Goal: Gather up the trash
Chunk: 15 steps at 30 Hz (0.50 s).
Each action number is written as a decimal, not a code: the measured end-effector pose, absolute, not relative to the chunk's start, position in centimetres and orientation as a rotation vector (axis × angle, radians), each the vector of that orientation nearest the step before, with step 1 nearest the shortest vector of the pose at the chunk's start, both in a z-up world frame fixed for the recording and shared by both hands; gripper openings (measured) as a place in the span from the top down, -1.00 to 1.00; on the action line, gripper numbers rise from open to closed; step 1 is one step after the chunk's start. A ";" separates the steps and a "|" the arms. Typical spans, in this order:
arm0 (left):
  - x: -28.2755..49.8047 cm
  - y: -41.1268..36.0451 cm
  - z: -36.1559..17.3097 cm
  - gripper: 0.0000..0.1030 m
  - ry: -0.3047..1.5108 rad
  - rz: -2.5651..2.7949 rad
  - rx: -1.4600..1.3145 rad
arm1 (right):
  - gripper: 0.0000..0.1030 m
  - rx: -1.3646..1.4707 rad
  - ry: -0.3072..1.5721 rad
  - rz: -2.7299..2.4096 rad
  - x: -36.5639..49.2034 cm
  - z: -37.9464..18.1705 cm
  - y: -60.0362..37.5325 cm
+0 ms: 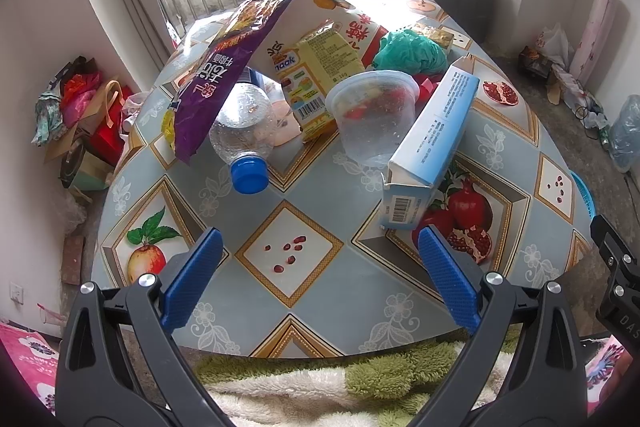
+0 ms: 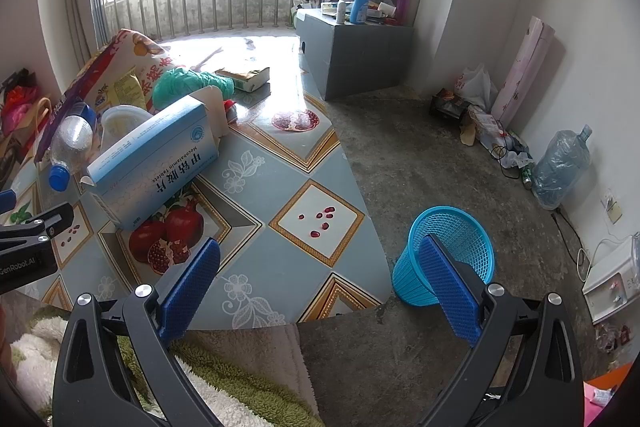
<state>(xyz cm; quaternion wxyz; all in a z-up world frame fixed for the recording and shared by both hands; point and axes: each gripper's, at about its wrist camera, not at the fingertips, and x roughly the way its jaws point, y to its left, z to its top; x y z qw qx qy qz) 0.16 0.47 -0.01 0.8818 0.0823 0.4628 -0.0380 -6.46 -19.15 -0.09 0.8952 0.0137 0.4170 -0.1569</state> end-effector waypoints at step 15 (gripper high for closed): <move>0.2 0.4 0.0 -0.83 0.964 -0.077 0.174 | -0.88 0.029 0.864 -0.325 -6.5 -0.1 -19.1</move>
